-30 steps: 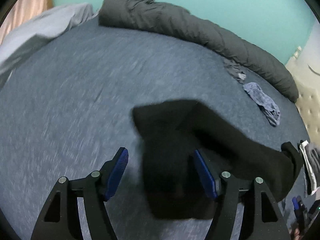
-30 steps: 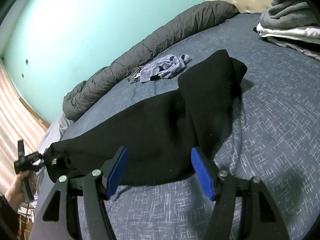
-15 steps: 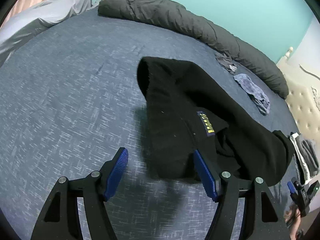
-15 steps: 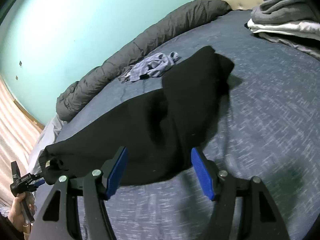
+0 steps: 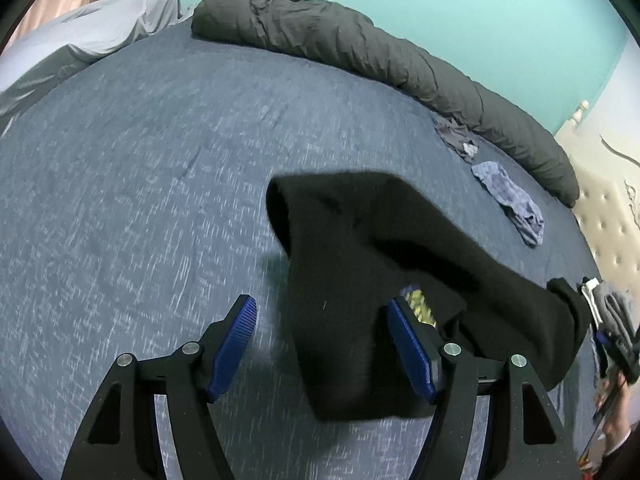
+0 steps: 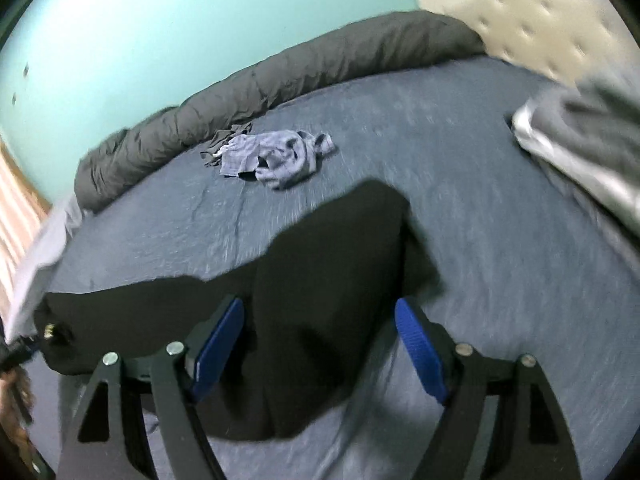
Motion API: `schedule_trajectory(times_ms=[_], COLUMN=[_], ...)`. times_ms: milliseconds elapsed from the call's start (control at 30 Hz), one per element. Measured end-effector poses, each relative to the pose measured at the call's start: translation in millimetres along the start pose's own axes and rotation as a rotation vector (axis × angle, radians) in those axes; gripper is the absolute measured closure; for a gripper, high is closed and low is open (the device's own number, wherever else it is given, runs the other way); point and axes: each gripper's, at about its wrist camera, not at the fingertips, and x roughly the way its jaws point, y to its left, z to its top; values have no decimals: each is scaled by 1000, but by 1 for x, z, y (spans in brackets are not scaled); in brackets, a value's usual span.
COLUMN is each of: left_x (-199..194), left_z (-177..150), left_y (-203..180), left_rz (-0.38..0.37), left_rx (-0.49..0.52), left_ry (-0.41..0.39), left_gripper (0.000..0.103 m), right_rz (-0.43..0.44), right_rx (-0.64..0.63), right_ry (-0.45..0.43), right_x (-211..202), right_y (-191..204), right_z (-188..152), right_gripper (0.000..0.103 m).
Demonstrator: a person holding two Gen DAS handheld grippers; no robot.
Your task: Fold clothes
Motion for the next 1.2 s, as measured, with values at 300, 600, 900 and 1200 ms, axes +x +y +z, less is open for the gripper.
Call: schedule_trajectory(times_ms=[300, 600, 900, 1200], left_x=[5, 18, 19, 20], left_z=[21, 22, 26, 19], left_y=[-12, -14, -15, -15], left_rz=[-19, -16, -4, -4], left_rx=[29, 35, 58, 85], left_ry=[-12, -5, -15, -10], left_gripper=[31, 31, 31, 31], right_rz=[-107, -163, -167, -184], right_rx=[-259, -278, -110, -11], right_ry=[215, 88, -172, -176], right_x=[66, 34, -16, 8], right_y=[17, 1, -11, -30], right_z=[38, 62, 144, 212], right_gripper=[70, 96, 97, 94])
